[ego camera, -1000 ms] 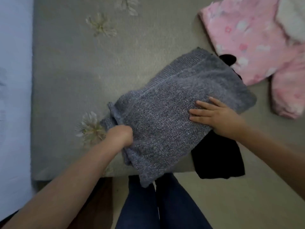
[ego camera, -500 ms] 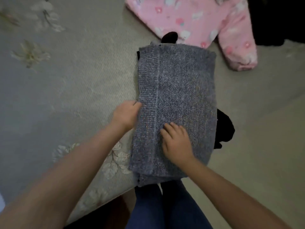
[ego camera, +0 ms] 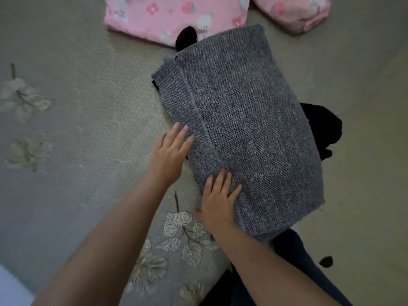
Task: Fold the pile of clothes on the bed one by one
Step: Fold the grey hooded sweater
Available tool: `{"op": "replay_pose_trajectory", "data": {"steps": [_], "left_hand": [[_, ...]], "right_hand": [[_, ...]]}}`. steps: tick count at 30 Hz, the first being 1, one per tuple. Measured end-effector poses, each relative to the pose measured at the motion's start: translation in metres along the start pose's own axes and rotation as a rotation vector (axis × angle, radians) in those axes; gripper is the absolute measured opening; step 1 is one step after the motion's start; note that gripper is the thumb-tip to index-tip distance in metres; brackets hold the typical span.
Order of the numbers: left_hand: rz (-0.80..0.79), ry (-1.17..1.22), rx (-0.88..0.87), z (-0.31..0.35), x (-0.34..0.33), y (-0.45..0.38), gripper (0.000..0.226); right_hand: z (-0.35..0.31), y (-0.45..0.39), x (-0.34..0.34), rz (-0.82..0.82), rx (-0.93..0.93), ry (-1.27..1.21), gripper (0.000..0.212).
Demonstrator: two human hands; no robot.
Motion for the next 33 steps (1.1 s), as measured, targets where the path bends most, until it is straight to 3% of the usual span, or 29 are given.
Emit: {"op": "replay_pose_trajectory", "data": {"steps": [3, 7, 10, 12, 15, 18, 20, 23, 25, 27, 30, 33], "left_hand": [[-0.011, -0.055, -0.088, -0.001, -0.003, -0.019, 0.063], [-0.195, -0.104, -0.072, -0.014, -0.017, -0.034, 0.07], [-0.226, -0.115, -0.097, -0.019, -0.02, -0.038, 0.073], [-0.157, -0.079, -0.167, -0.015, -0.012, -0.041, 0.079], [0.029, -0.041, -0.339, 0.009, 0.005, -0.054, 0.069], [0.141, -0.008, -0.556, 0.045, 0.014, -0.068, 0.034], [0.137, 0.034, -0.634, 0.065, 0.016, -0.075, 0.032], [-0.108, -0.02, -0.636, 0.092, 0.015, -0.092, 0.038], [-0.333, -0.186, -0.542, 0.1, 0.009, -0.103, 0.04], [-0.442, -0.295, -0.497, 0.105, 0.007, -0.11, 0.04], [-0.462, -0.391, -0.511, 0.111, 0.008, -0.111, 0.042], [-0.443, -0.4, -0.466, 0.115, 0.014, -0.109, 0.044]], "right_hand": [[0.005, -0.006, 0.012, 0.016, -0.043, -0.022, 0.061], [0.02, -0.002, 0.042, 0.091, -0.021, 0.043, 0.051], [0.05, -0.007, 0.053, 0.119, 0.095, -0.207, 0.046], [0.081, -0.005, 0.051, 0.065, 0.272, -0.407, 0.046], [0.14, 0.01, 0.056, 0.111, 0.299, -0.609, 0.044], [0.181, 0.02, 0.051, 0.169, 0.257, -0.527, 0.044], [0.193, 0.025, 0.045, 0.263, 0.189, -0.367, 0.051], [0.19, 0.036, 0.028, 0.391, -0.021, -0.141, 0.072], [0.177, 0.037, 0.015, 0.359, -0.125, -0.121, 0.092], [0.168, 0.031, 0.007, 0.3, -0.202, -0.125, 0.104], [0.166, 0.019, 0.005, 0.201, -0.262, -0.166, 0.104], [0.171, 0.02, 0.01, 0.262, -0.278, -0.194, 0.083]]}}
Point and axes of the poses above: each hand's wrist, its own y-axis away from the middle knuckle, its own x-axis out of the back of the hand, z = x × y, the point moved 4 cm from there along -y, towards the middle knuckle, and after that the axes turned 9 degrees about y, right-handed, at the moved point
